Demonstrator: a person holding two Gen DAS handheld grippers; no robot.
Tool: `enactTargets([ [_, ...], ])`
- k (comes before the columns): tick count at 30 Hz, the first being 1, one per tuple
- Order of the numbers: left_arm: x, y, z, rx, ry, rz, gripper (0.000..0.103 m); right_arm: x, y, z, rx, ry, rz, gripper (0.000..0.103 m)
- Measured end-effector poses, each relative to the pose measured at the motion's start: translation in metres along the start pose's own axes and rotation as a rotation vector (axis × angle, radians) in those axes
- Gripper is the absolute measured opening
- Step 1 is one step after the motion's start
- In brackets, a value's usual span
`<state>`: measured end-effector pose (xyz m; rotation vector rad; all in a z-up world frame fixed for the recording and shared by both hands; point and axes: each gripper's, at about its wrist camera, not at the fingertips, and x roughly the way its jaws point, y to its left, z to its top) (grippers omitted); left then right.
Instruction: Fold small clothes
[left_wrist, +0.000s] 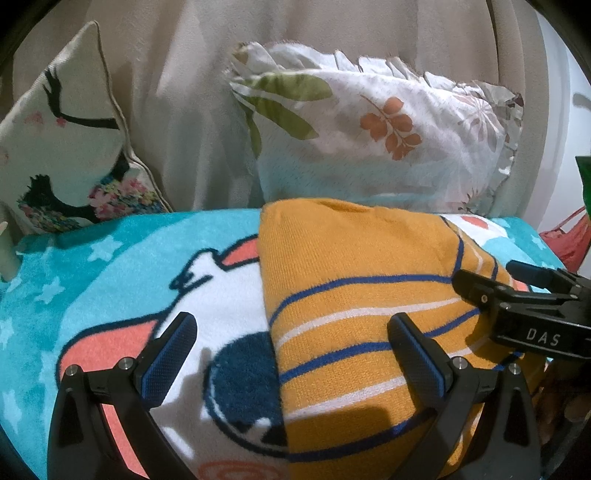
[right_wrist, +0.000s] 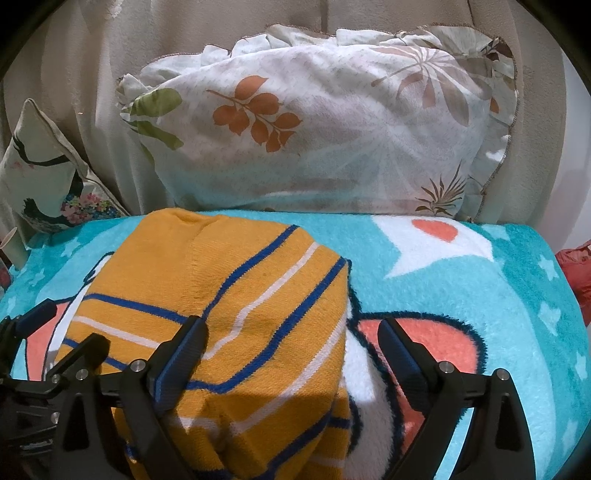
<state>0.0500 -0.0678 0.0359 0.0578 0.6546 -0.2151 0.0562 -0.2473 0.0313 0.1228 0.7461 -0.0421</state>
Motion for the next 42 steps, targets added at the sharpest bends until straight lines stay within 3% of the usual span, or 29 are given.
enactTargets([
  [3, -0.015, 0.003, 0.000, -0.014, -0.077, 0.061, 0.103, 0.002, -0.002, -0.002, 0.009, -0.009, -0.004, 0.099],
  [7, -0.056, 0.012, 0.001, -0.063, -0.240, 0.162, 0.103, -0.001, 0.000, -0.004, -0.011, -0.044, -0.004, 0.099],
  [12, -0.136, 0.036, -0.017, -0.209, -0.356, 0.156, 0.103, -0.051, 0.003, -0.015, -0.036, -0.124, 0.022, 0.099],
  [17, -0.213, 0.037, -0.043, -0.199, -0.474, 0.238, 0.103, -0.108, 0.001, -0.049, -0.009, -0.183, 0.048, 0.099],
  [21, -0.258, 0.031, -0.069, -0.182, -0.562, 0.190, 0.103, -0.138, -0.011, -0.085, 0.094, -0.178, 0.074, 0.099],
  [23, -0.266, 0.027, -0.078, -0.171, -0.512, 0.133, 0.103, -0.147, -0.015, -0.098, 0.125, -0.164, 0.087, 0.099],
  [27, -0.253, 0.019, -0.090, -0.147, -0.317, 0.016, 0.103, -0.164, -0.024, -0.122, 0.155, -0.144, 0.069, 0.099],
  [33, -0.212, 0.007, -0.116, -0.192, -0.073, 0.048, 0.103, -0.179, -0.019, -0.137, 0.078, -0.111, 0.024, 0.099],
  [38, -0.195, 0.010, -0.133, -0.213, -0.006, 0.062, 0.103, -0.182, -0.008, -0.149, -0.102, -0.090, -0.100, 0.099],
  [42, -0.190, 0.021, -0.134, -0.242, 0.007, 0.060, 0.103, -0.188, -0.012, -0.145, -0.307, -0.103, -0.262, 0.099],
])
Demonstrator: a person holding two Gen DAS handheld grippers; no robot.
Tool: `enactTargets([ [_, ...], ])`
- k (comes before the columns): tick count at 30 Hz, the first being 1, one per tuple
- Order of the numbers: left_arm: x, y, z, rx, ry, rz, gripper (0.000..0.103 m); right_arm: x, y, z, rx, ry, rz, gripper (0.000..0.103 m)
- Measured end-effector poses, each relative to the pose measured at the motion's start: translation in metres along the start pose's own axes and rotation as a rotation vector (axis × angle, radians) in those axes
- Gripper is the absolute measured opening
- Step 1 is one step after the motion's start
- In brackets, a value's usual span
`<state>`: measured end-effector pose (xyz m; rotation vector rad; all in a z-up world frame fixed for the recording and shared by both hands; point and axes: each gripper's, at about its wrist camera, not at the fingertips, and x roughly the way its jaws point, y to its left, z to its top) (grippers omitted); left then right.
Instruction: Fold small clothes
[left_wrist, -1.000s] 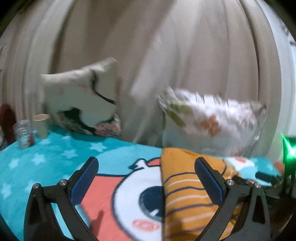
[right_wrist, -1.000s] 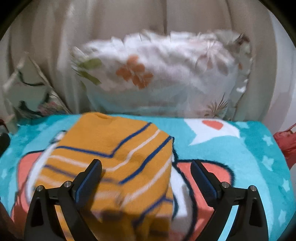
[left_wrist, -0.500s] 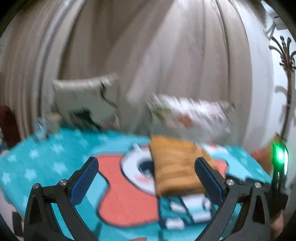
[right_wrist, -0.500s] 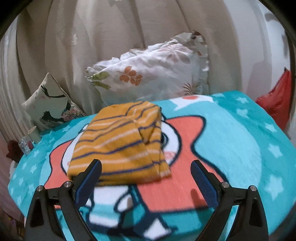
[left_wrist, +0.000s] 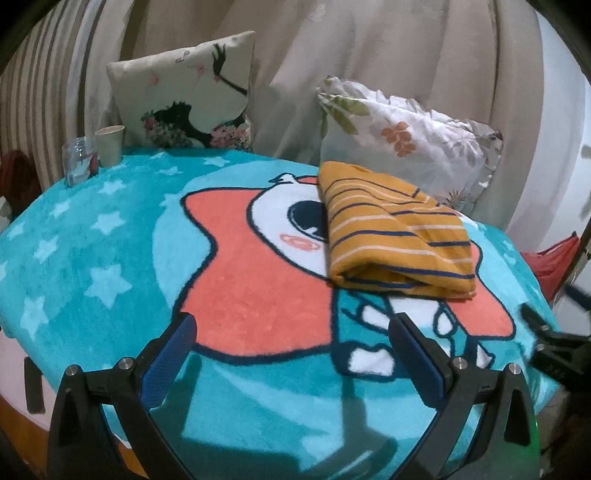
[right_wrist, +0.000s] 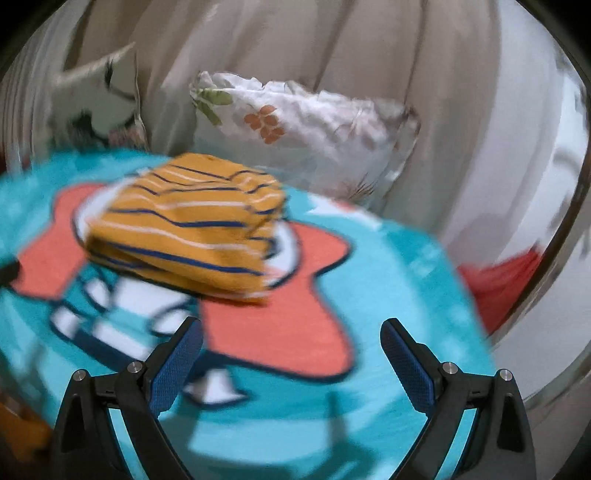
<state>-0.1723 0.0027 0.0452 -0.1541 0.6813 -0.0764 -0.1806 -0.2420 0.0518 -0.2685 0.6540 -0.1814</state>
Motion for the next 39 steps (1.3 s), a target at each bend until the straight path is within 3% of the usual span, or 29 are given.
enactTargets([
  [5, 0.008, 0.008, 0.003, -0.035, 0.013, -0.006, 0.103, -0.010, -0.023, 0.010, -0.226, -0.037, -0.230, 0.099],
  [8, 0.015, 0.007, 0.003, -0.035, 0.036, -0.009, 0.103, -0.008, -0.020, 0.008, -0.264, -0.039, -0.258, 0.099],
  [12, 0.020, 0.003, 0.002, -0.016, 0.055, -0.005, 0.103, 0.010, 0.004, 0.001, -0.209, 0.006, -0.115, 0.099],
  [16, 0.021, 0.002, 0.001, -0.012, 0.057, 0.000, 0.103, 0.025, 0.046, -0.001, -0.080, 0.064, 0.188, 0.099],
  [18, 0.021, 0.002, 0.001, -0.009, 0.062, -0.005, 0.103, 0.028, 0.065, 0.001, -0.051, 0.066, 0.248, 0.099],
  [23, 0.025, 0.001, -0.002, -0.001, 0.077, -0.016, 0.103, 0.027, 0.080, 0.008, -0.039, 0.018, 0.205, 0.099],
  [31, 0.033, -0.002, -0.005, -0.002, 0.109, -0.037, 0.103, 0.032, 0.043, 0.005, 0.158, 0.043, 0.245, 0.099],
  [39, 0.040, -0.007, -0.010, 0.008, 0.151, -0.067, 0.103, 0.033, 0.047, 0.006, 0.164, 0.045, 0.262, 0.099],
])
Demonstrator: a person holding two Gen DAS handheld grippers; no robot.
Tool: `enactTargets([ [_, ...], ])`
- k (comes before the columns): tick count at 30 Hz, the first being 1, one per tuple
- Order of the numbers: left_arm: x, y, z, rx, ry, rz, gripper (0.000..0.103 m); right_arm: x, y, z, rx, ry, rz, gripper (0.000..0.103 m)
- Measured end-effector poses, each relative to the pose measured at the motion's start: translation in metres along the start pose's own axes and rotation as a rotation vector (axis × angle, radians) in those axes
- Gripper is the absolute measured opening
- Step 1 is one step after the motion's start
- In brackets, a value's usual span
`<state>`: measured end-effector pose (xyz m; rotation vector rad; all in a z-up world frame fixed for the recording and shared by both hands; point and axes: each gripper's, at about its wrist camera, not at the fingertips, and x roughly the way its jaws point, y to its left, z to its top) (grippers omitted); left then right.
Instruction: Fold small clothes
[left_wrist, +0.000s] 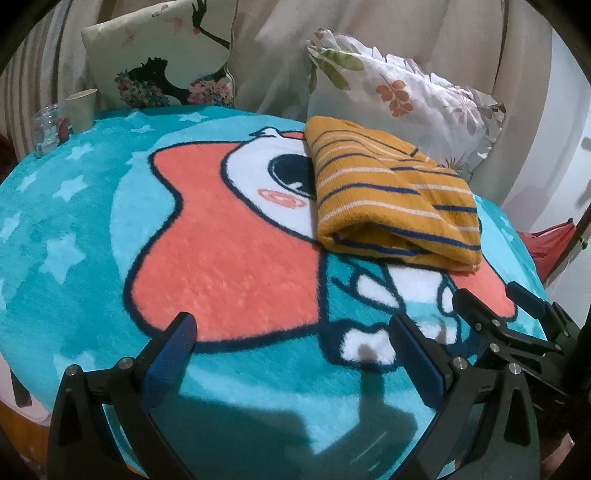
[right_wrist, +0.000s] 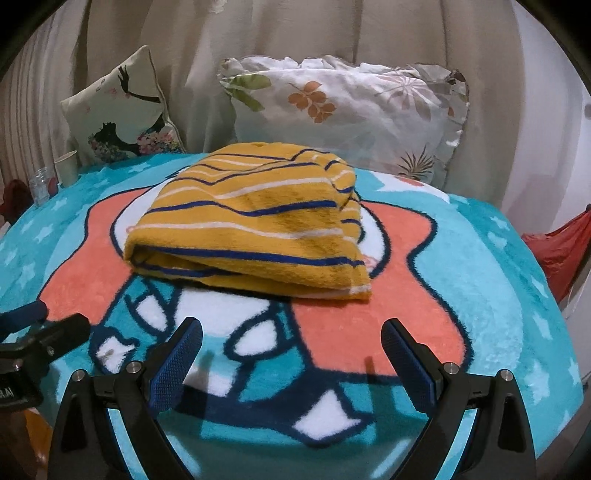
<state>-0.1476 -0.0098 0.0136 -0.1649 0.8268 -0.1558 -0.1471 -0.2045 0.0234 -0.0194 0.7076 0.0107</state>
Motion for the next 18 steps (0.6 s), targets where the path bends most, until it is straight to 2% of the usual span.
enactTargets([
  [18, 0.005, -0.003, -0.004, 0.013, 0.009, 0.007, 0.103, 0.006, -0.010, -0.003, 0.056, 0.027, 0.002, 0.099],
])
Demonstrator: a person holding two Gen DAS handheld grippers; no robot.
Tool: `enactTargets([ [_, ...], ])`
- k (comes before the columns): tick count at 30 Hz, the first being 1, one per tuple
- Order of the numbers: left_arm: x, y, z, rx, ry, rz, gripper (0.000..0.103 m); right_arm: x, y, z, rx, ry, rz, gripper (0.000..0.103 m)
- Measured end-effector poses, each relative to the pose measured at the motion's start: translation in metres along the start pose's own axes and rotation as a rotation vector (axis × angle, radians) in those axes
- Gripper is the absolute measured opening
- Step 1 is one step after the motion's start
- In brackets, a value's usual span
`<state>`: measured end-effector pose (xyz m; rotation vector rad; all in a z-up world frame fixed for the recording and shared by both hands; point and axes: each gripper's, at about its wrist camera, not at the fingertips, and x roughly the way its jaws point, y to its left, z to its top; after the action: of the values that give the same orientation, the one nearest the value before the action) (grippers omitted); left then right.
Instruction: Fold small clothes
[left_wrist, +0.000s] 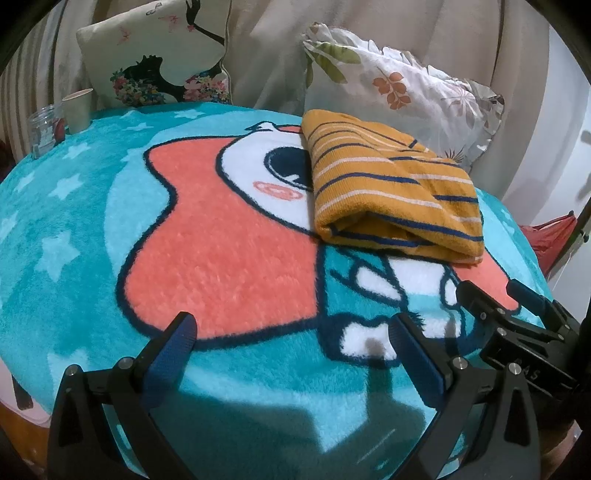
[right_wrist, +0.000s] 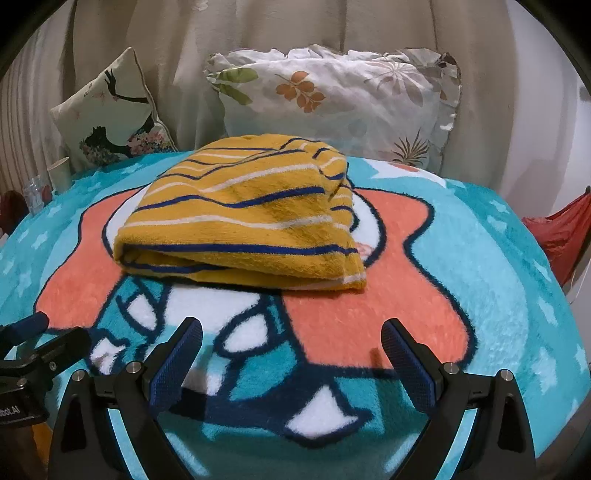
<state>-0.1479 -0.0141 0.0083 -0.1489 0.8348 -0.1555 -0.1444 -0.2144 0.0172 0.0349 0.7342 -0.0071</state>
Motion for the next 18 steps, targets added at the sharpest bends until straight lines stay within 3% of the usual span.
enactTargets([
  [18, 0.003, -0.004, -0.004, 0.024, -0.003, 0.029, 0.103, 0.017, -0.007, -0.007, 0.064, 0.081, 0.055, 0.099],
])
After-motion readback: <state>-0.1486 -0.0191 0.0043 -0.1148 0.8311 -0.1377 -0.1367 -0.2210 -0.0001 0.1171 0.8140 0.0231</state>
